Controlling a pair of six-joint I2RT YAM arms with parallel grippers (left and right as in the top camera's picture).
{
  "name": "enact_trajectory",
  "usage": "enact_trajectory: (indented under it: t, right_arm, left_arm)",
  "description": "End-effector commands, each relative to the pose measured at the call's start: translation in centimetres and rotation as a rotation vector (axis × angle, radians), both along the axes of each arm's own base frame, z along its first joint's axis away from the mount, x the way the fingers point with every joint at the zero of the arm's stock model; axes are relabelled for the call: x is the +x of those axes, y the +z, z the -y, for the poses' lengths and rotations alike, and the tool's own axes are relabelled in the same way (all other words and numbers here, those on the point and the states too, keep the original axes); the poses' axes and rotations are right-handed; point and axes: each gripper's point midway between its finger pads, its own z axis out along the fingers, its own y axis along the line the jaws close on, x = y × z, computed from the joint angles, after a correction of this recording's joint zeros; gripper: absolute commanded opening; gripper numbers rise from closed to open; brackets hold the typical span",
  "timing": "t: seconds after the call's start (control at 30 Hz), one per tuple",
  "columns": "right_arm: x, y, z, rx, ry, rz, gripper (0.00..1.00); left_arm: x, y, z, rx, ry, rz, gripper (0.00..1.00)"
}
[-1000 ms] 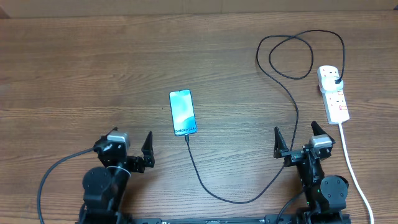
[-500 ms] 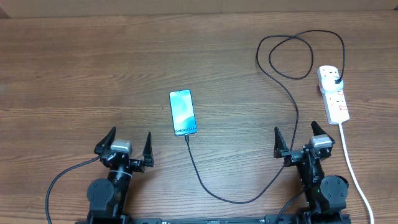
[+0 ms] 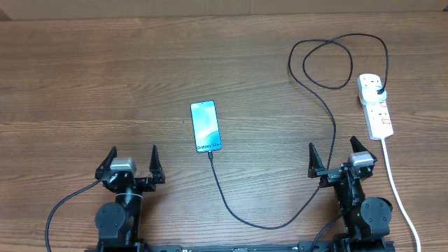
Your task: Plug charger to phone and switch on socket
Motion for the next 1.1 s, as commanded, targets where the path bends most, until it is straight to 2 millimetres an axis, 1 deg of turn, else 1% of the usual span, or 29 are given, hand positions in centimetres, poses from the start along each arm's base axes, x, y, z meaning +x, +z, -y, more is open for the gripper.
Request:
enact_trajectory:
  t: [0.0, 0.03, 0.1, 0.17, 0.2, 1.07]
  right_arm:
    - [0.0, -0.2, 0.0, -0.001, -0.003, 0.005, 1.00]
    - [0.0, -0.2, 0.0, -0.001, -0.003, 0.004, 1.00]
    - [0.0, -0.2, 0.0, -0.001, -0.003, 0.004, 1.00]
    - [0.0, -0.2, 0.0, -0.001, -0.003, 0.005, 1.00]
    - [0.0, -0.2, 0.0, -0.001, -0.003, 0.005, 1.00]
    - [0.0, -0.2, 0.0, -0.001, -0.003, 0.005, 1.00]
  left_arm:
    - [-0.1, 0.1, -1.5, -0.062, 0.087, 0.014, 1.00]
    - [-0.1, 0.2, -1.9, -0.061, 0.110, 0.017, 1.00]
    - [-0.1, 0.2, -2.0, -0.049, 0.117, 0.016, 1.00]
    - [-0.1, 0.0, -1.2, 0.034, 0.064, 0.006, 1.00]
    - [-0.1, 0.0, -1.1, 0.043, 0.056, 0.005, 1.00]
    - [-0.1, 0.1, -0.8, 0.041, 0.040, 0.009, 1.00]
